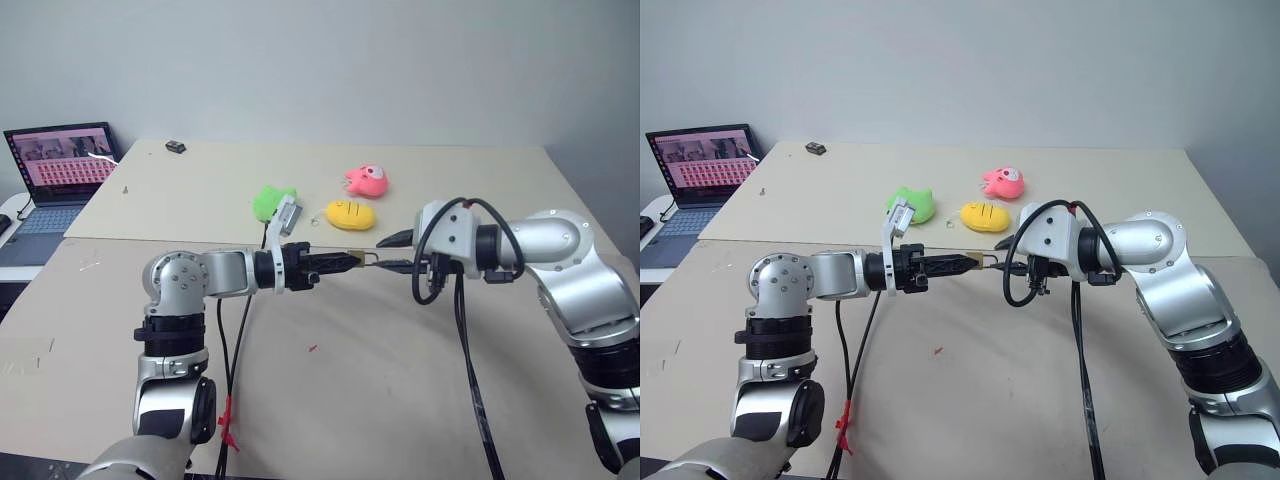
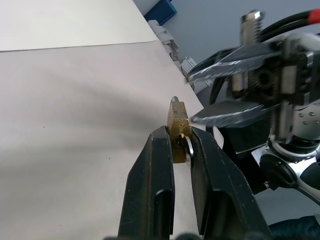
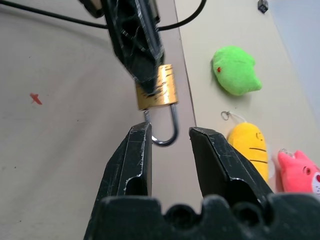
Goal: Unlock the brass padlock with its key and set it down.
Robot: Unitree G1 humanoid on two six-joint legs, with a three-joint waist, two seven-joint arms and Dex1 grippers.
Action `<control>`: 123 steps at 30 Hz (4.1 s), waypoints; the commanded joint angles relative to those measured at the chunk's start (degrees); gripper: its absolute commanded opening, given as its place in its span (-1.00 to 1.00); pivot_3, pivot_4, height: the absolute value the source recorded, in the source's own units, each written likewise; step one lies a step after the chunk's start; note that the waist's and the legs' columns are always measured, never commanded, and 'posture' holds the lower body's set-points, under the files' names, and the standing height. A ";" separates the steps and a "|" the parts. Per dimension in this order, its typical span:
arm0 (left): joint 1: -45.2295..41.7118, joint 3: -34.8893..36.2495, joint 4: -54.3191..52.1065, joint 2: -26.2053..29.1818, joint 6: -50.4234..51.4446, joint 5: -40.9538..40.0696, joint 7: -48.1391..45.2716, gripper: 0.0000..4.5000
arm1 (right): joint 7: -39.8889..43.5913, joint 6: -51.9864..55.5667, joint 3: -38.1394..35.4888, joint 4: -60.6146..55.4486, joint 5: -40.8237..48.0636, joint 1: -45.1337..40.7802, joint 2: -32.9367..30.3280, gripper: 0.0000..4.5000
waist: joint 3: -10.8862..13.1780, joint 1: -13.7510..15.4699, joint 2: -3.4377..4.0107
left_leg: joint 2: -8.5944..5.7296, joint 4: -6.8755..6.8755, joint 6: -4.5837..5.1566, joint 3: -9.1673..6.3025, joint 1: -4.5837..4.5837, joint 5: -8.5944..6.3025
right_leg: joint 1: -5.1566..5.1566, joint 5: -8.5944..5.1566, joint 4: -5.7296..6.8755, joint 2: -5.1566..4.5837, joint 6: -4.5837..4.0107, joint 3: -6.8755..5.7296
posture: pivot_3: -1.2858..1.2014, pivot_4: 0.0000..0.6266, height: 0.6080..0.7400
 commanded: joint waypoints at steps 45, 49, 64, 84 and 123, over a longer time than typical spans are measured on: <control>-1.17 0.23 -0.46 -0.55 -0.67 -1.10 0.15 -0.98 | 1.93 7.52 -2.53 -7.35 5.91 -4.55 -4.63 -0.99 | 0.02 0.06 -0.02 | -0.04 -0.08 -0.23 -0.16 -0.01 0.14 | 0.02 0.00 -0.02 0.00 0.00 -0.01 | 0.03 -0.52 -0.26; -1.29 0.52 -0.69 -0.55 -0.38 -1.40 0.42 -0.98 | 1.07 6.03 -1.34 -6.26 4.57 -3.68 -3.52 -0.99 | 0.02 0.04 -0.02 | -0.04 -0.08 -0.24 -0.16 -0.01 0.14 | 0.02 0.00 -0.01 0.00 0.00 -0.01 | 0.03 -0.52 -0.26; -4.67 6.12 -4.30 -1.51 5.01 -8.02 6.83 -0.98 | -2.59 -10.79 1.39 8.25 -5.01 -3.74 1.80 -0.99 | 0.03 -0.01 -0.03 | -0.05 -0.08 -0.27 -0.17 -0.01 0.16 | 0.04 0.00 0.00 0.00 0.01 0.00 | 0.03 -0.52 -0.26; -0.39 5.39 -3.61 1.70 5.64 -9.25 8.25 -0.98 | 1.41 -1.85 -6.86 3.46 7.77 -0.01 0.32 -0.12 | 0.02 0.02 -0.02 | -0.06 -0.17 -0.89 -0.32 -0.11 0.51 | 0.03 0.02 0.05 0.03 0.04 -0.01 | 0.03 -0.52 -0.26; 13.64 -5.02 0.58 0.97 7.87 8.49 5.46 -0.98 | -5.82 10.88 -8.42 -10.33 13.47 3.89 -5.04 0.97 | 0.09 -0.14 -0.10 | -0.11 -0.23 -0.68 -0.62 -0.13 0.43 | 0.08 -0.01 -0.01 0.19 0.06 0.07 | 0.03 -0.52 -0.26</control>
